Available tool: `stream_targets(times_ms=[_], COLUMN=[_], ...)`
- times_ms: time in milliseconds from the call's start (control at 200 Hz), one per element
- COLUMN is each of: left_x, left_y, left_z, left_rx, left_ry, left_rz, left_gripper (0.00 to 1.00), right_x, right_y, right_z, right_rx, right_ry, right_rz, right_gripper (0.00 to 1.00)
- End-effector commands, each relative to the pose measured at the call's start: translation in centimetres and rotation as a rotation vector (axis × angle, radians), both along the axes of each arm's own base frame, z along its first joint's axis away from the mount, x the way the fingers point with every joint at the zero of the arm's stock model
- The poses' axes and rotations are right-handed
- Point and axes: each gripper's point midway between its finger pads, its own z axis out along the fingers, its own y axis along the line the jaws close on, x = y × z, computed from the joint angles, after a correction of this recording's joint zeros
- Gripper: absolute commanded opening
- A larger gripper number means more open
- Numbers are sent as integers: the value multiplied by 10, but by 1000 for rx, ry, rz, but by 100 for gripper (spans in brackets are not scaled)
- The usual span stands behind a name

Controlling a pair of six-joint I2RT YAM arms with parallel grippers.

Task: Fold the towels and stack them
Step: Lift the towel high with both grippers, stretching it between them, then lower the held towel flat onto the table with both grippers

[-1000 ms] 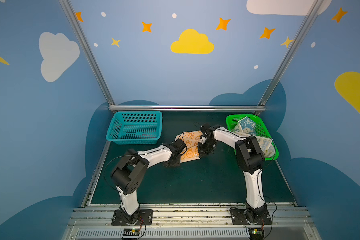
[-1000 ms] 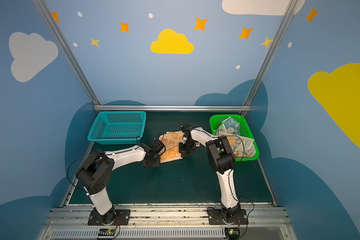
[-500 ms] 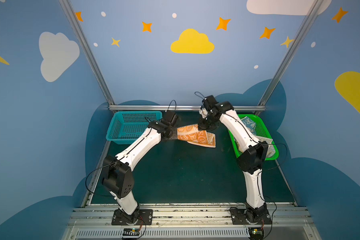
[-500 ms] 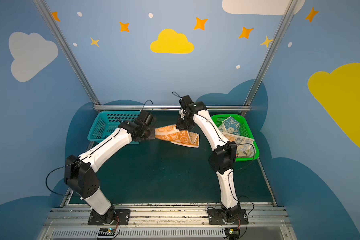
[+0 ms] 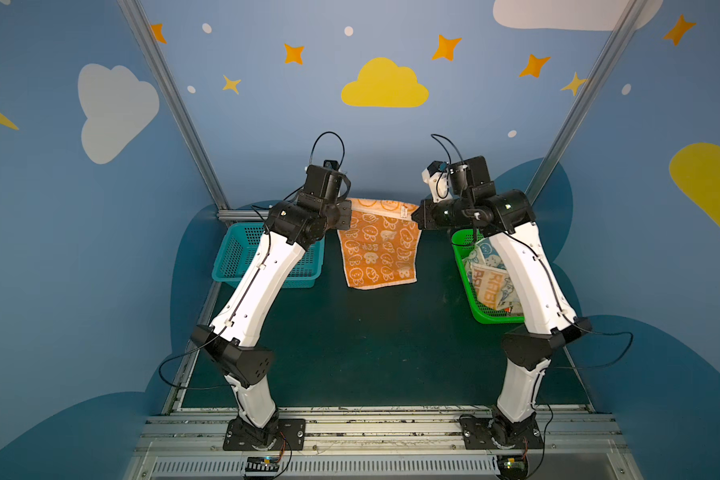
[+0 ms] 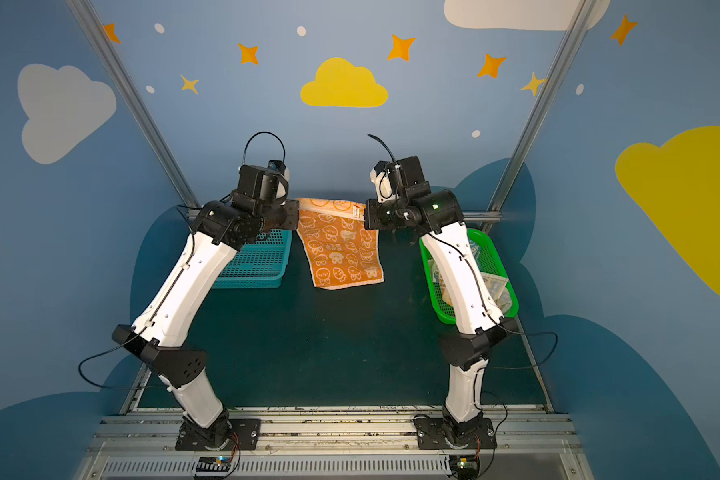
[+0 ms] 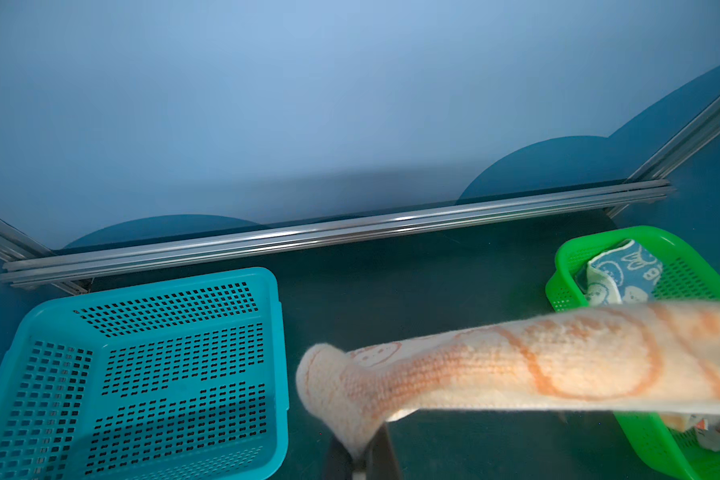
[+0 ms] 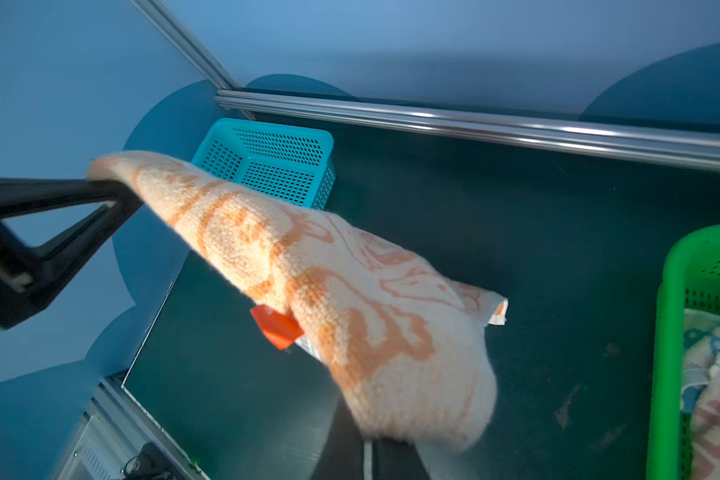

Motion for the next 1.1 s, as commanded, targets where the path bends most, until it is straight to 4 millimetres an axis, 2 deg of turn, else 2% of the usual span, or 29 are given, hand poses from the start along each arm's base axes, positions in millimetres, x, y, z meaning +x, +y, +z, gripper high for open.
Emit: stream_targets(times_ms=[0, 90, 225, 315, 400, 521, 586, 801, 866, 971, 1096], left_x=[-37, -70, -116, -128, -126, -105, -85, -16, 7, 41, 70], left_y=[26, 25, 16, 12, 8, 2, 1, 4, 2, 0, -7], left_z=[27, 44, 71, 79, 79, 63, 43, -22, -41, -74, -110], left_rx=[34, 2, -41, -82, -95, -48, -29, -28, -28, -25, -23], left_ry=[-44, -79, -159, -162, -145, -100, -47, 87, 122, 184, 254], left_rz=[21, -7, -73, -93, -96, -76, -56, -26, -23, -7, 5], left_gripper=[3, 3, 4, 4, 4, 4, 4, 4, 4, 4, 4], right_x=[-35, -62, -100, -110, -104, -79, -61, 6, 23, 51, 79], right_y=[-21, -25, -25, -30, -33, -32, -29, -25, -23, -23, -20], right_z=[28, 36, 38, 39, 36, 15, -2, -80, -98, -121, -145], right_rx=[-29, -3, 23, 39, 31, -1, -13, -13, -12, -4, 22], right_ry=[-95, -120, -145, -165, -154, -58, 3, 229, 268, 305, 354], right_rz=[18, 64, 145, 139, 106, 54, 27, -43, -50, -58, -49], right_gripper=[0, 0, 0, 0, 0, 0, 0, 0, 0, 0, 0])
